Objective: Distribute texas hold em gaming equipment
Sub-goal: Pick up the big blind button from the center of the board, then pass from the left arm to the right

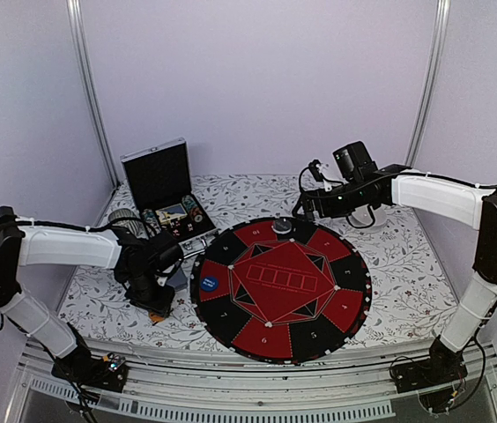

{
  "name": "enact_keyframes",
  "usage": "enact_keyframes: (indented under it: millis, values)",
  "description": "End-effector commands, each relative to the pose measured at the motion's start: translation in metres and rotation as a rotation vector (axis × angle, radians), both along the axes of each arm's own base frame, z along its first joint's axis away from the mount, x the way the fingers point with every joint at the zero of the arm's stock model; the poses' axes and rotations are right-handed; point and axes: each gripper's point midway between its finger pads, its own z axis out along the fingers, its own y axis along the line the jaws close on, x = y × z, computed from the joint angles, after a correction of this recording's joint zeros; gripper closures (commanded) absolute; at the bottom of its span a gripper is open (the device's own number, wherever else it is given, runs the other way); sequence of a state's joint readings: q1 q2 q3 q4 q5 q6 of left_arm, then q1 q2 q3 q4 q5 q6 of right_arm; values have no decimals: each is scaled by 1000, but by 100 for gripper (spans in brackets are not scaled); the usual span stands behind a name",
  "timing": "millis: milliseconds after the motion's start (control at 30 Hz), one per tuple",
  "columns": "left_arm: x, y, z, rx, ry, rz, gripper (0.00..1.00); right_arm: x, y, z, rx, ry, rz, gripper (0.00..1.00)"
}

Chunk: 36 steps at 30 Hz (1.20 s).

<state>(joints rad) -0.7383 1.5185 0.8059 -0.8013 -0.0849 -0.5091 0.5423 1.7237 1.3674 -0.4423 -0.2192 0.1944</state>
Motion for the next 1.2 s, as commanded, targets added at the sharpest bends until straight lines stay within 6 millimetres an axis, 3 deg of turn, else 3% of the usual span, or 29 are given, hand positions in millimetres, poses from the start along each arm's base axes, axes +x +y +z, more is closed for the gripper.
enact_keyframes:
  millis: [0,367,533,667,800,933,1033,1167]
  values:
    - [0,-4,5,-40,4,11,59,0,1,-5,-1,14,4,1]
    - [16,-15,48,-97,-91,-4,59,-3,5,10,40,6,13,1]
    - [34,-55,83,-186,-217,-131,60,-13,13,25,106,13,57,1]
    - [42,-94,106,-202,-294,-249,60,-36,27,33,235,85,133,2]
    - [42,-140,131,-207,-407,-400,61,-85,68,36,503,256,299,19]
    - [38,-178,155,-241,-526,-528,61,-113,103,32,541,337,382,38]
    - [35,-194,165,-267,-590,-591,61,-132,124,24,540,382,451,43]
    - [34,-204,170,-287,-640,-640,61,-143,138,22,569,416,498,49]
